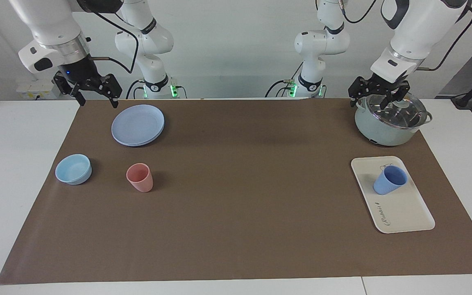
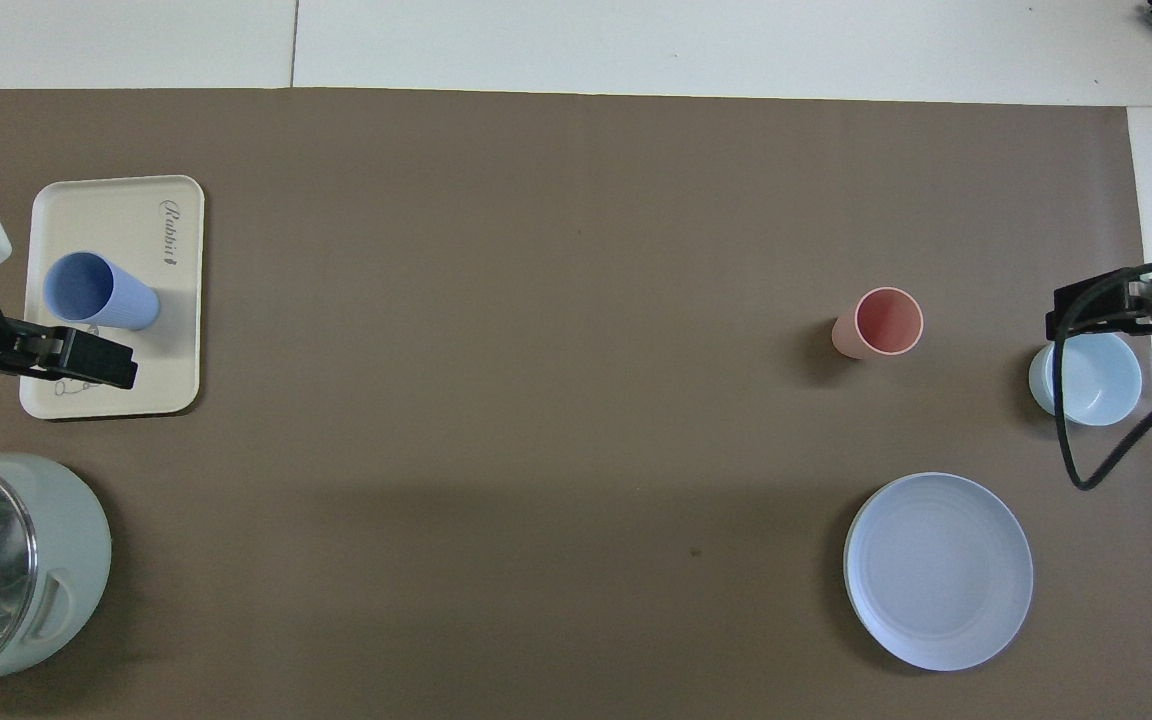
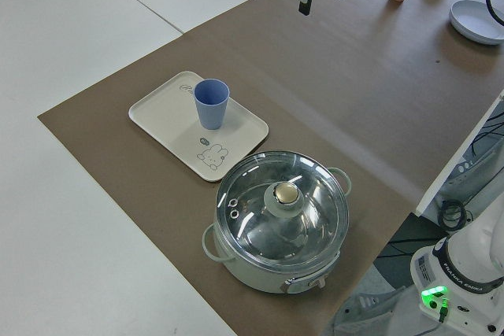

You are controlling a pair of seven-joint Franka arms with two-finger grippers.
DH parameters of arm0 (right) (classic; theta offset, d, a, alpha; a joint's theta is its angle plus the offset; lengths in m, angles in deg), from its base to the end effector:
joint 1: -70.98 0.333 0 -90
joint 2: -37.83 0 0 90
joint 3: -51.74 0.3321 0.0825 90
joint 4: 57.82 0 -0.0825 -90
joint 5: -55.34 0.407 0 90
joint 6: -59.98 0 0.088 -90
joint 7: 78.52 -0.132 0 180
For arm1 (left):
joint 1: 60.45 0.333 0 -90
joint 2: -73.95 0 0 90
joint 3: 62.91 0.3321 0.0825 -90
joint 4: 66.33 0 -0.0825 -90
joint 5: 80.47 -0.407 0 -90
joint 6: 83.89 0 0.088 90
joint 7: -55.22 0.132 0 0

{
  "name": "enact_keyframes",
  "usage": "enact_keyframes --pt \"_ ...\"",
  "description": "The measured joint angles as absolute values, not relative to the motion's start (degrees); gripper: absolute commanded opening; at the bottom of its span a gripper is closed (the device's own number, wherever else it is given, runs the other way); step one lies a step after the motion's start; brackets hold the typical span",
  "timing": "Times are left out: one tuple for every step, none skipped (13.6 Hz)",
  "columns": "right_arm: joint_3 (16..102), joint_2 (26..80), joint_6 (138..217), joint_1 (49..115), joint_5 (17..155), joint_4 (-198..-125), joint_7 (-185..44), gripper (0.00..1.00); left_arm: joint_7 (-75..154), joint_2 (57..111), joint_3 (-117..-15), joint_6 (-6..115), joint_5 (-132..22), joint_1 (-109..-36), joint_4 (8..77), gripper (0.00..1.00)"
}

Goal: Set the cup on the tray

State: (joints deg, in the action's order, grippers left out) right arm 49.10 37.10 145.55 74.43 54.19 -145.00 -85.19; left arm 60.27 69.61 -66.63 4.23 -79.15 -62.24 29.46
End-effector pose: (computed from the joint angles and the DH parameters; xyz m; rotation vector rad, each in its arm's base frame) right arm 0.5653 0.0050 0.6403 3.1169 -0.1617 -0.0220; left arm 0.5434 -0.0568 0.6056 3.1091 -0.2869 -0.0911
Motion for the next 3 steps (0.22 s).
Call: enact_keyframes --pt "49.1 37.1 145.5 74.4 54.2 -145.0 -85.2 1.00 60.3 69.6 -66.6 4.2 -79.1 -62.2 29.5 1.00" --pt "49.0 37.1 145.5 74.4 54.2 -145.1 -85.2 1.00 60.3 69.6 -66.6 4.2 -79.1 -62.2 29.5 1.00" --pt "49.0 37.1 145.5 74.4 54.2 -145.3 -85.2 1.00 60.3 69.6 -66.6 4.2 -79.1 -62.2 29.5 1.00"
